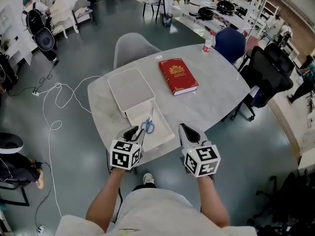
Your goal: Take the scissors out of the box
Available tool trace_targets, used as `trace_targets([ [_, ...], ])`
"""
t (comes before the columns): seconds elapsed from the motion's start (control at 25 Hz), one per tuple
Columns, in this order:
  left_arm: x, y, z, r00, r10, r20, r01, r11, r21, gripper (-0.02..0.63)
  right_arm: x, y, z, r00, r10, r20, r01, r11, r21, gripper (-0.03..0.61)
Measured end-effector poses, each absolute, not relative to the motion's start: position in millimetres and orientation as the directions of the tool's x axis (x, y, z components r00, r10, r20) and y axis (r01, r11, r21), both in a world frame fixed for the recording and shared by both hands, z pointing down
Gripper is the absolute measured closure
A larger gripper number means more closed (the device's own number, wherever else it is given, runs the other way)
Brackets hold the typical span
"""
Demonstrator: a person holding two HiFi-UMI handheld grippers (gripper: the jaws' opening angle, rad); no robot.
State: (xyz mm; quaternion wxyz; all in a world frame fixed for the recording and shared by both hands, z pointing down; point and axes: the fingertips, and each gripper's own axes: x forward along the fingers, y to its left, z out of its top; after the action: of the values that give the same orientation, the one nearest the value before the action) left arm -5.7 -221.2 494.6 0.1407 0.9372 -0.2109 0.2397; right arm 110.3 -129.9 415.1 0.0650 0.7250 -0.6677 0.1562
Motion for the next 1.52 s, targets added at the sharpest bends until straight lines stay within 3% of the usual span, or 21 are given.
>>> trace_targets([
  [0.64, 26.8, -237.2, 541.6, 0.721, -0.226, 0.655, -0.398, -0.909, 0.125, 0.537, 134.5, -195.8, 439.9, -0.011, -0.944, 0.331, -0.992, -0.031, -0.119, 0.574],
  [1.12, 49.6, -252.9, 588.6, 0.518, -0.284, 0.807, -0.496, -0.868, 0.013, 0.535, 196.9, -248.7, 455.7, -0.200, -0.923, 0.329, -0.975, 0.153, -0.163, 0.572],
  [1.52, 58.5, -256.9, 620.1, 0.349, -0.262, 0.900, -0.551, -0.834, -0.029, 0.526, 218.5, -276.0, 477.4, -0.330, -0.880, 0.341, -0.938, 0.267, -0.221, 0.572],
])
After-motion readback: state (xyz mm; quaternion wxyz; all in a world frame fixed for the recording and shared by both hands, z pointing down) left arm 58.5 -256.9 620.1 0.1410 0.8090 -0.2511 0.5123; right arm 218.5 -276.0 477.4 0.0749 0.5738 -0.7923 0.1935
